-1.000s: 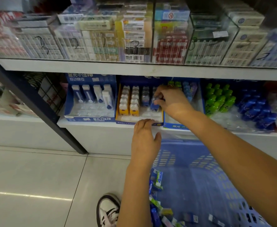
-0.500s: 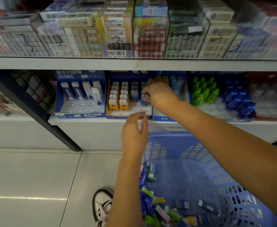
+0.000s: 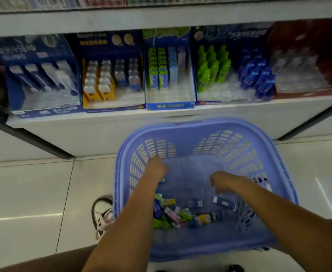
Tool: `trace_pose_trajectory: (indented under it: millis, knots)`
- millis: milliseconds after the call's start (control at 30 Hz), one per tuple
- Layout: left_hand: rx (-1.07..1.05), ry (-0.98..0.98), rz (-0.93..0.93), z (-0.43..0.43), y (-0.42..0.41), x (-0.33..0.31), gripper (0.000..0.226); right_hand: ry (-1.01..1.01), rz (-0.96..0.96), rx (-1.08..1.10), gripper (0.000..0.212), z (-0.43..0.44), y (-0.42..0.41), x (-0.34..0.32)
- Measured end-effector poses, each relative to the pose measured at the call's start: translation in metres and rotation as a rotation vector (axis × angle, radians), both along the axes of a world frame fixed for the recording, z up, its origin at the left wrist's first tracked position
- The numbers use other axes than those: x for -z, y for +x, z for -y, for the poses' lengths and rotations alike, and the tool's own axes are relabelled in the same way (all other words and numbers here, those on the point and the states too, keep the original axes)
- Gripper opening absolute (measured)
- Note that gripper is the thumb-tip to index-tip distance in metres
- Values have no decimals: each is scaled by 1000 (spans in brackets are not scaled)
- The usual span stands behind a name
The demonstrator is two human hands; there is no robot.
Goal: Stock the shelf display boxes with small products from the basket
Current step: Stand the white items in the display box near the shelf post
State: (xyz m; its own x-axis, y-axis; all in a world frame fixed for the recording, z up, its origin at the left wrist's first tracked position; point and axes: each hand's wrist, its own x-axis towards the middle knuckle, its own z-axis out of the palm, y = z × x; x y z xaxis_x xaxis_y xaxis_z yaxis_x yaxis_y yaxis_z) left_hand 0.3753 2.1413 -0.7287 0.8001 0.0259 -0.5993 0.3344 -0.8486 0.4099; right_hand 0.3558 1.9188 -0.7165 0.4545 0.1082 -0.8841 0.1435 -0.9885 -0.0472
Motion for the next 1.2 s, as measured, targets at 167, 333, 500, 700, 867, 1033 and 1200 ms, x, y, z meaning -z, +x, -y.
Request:
trace_pose_trajectory:
  millis: [167,333,500,700,867,1033,1200]
  knots:
    - [-36,119,15,5,-8,46,39,-81,-74,-85,15,19,-13,37]
    - [65,270,-9,11,-13,66,31,-103,-85,-121,28,13,-15,62]
    - [-16,241,-79,21,-9,73,42,-99,-80,-50,15,9,-10,54]
    - [-64,248,-71,28,-1,76,35,291,88,461,40,20,17,24]
    - [-78,90,-74,27,-3,60,36,645,63,1025,23,23,40,-9]
    - [-263,-231,-147,17,14,5,36,961,-81,1049,21,5,52,-47]
    - [-400,-731,-78,-33,9,-93,12,1166,-105,866,19,-29,63,-100]
